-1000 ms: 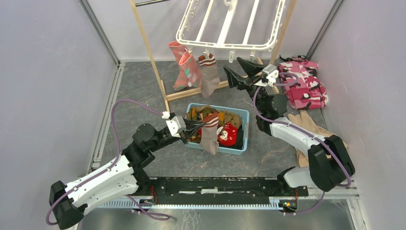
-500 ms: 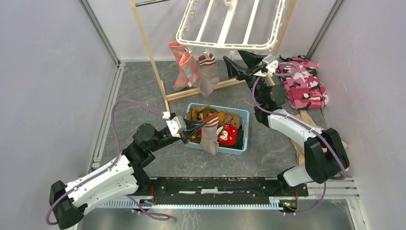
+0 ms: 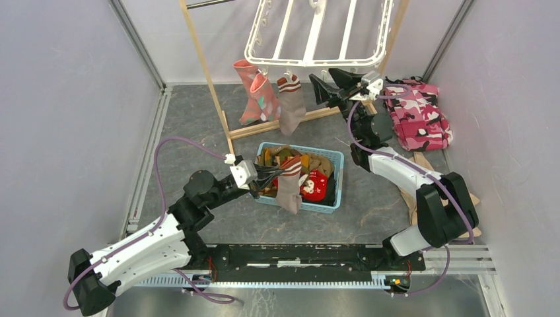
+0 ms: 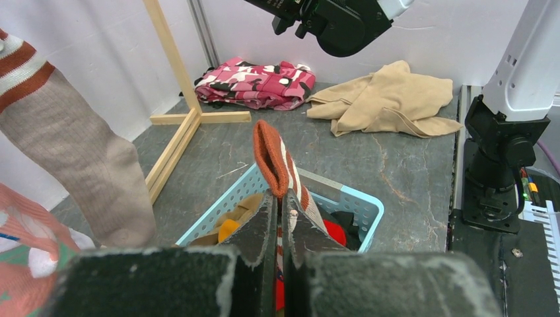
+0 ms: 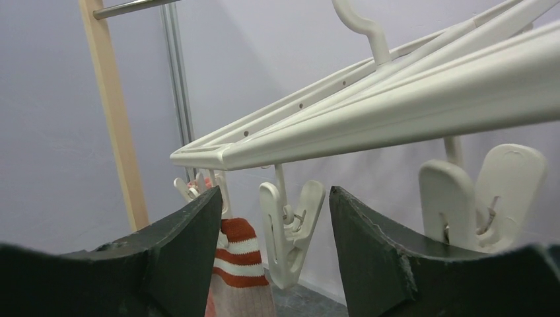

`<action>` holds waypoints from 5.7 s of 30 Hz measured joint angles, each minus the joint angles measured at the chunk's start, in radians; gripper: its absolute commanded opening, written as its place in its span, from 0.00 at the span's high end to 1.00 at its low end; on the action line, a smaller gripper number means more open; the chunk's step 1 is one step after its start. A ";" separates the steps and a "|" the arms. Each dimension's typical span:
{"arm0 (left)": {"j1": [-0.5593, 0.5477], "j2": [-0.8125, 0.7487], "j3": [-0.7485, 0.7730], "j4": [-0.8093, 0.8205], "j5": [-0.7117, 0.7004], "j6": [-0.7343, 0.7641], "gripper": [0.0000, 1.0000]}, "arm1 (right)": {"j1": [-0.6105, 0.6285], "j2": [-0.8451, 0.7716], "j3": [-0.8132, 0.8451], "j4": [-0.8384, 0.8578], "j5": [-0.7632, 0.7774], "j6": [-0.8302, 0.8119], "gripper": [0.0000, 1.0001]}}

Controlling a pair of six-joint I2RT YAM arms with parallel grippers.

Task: Clip the socks to the hanger
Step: Pick up the sock from the bin, then open the clamp at the hanger, then clamp the sock onto the hanger.

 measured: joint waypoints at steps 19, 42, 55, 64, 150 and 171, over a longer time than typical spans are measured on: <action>0.000 0.000 0.000 -0.008 0.005 0.000 0.98 | -0.020 0.007 0.000 0.060 -0.027 0.055 0.50; 0.000 0.012 0.007 -0.008 0.006 0.000 0.98 | -0.031 0.006 0.001 0.058 -0.069 0.089 0.97; 0.137 0.338 0.205 0.098 0.011 -0.016 0.98 | -0.031 -0.009 0.015 0.000 -0.076 0.132 0.99; 0.312 0.555 0.393 0.156 0.202 -0.031 0.98 | -0.034 -0.020 0.019 -0.032 -0.094 0.139 0.99; 0.470 0.955 0.980 0.087 0.785 -0.051 0.98 | -0.056 0.024 0.104 -0.025 -0.298 0.222 0.93; 0.470 0.970 0.980 0.110 0.762 -0.099 0.84 | -0.056 0.024 0.109 -0.030 -0.314 0.229 0.53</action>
